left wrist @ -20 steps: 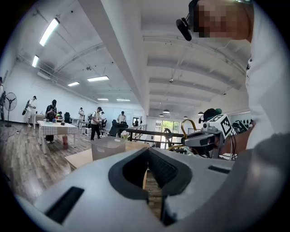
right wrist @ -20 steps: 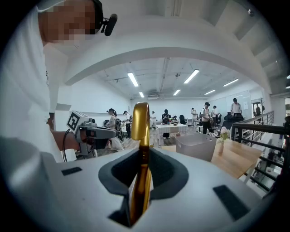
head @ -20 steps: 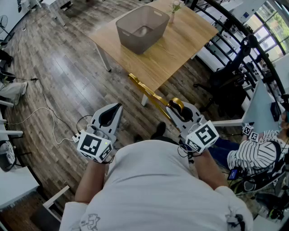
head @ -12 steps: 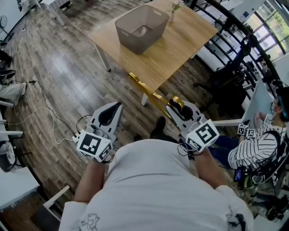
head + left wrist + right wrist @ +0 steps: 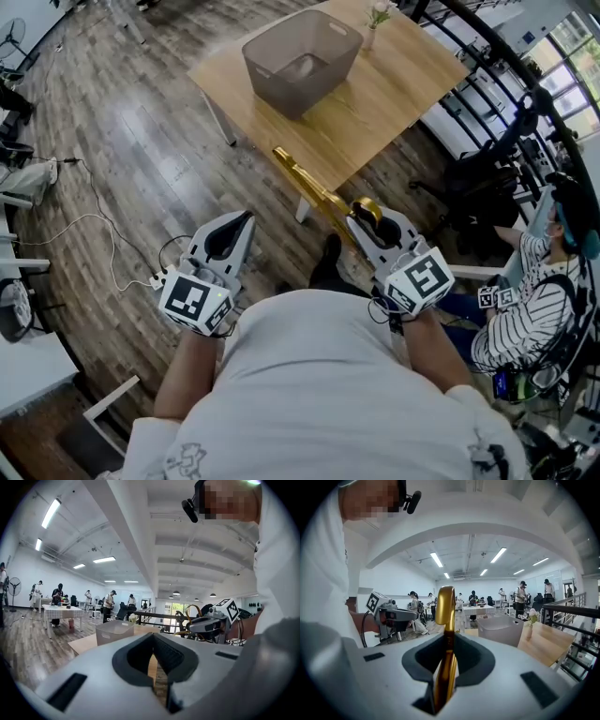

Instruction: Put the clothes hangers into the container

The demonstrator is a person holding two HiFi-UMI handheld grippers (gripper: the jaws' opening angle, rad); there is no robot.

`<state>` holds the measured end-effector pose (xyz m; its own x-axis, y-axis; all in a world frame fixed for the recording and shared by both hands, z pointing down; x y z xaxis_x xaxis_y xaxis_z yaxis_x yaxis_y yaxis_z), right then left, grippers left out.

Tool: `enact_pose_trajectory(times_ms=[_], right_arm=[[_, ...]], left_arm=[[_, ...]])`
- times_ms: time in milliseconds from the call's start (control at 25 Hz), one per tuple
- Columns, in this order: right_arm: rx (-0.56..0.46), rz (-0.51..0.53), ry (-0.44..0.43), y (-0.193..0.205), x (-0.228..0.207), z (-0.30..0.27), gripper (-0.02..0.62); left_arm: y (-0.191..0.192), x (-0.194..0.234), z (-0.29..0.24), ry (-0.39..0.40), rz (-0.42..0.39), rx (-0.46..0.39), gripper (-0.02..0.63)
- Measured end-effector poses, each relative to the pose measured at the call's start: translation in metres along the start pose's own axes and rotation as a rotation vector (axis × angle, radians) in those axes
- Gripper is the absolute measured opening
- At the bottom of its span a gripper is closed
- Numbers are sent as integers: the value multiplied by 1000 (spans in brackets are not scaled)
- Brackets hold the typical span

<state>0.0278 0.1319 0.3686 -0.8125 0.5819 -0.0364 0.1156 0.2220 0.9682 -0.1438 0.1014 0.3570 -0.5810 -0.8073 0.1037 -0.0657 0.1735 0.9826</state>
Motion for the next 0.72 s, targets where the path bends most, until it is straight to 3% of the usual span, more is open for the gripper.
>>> enact_pose_trajectory(times_ms=[720], right_arm=[[-10,-24,-137,-15,-154,-42,64]], left_arm=[[-19,21,-141,-111,32,36,6]])
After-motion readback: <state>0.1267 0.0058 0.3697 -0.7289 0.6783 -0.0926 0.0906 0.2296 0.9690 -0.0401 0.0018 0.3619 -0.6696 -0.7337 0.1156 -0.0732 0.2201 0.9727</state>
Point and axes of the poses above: the fingertips, and each gripper's own axes: z backward along the fingers, x to its left, y out of its underside, the point moved 1 cm from there along z, backward along the fingers, and after that the axes turned 1 degree about y, right-handed, at the moved point
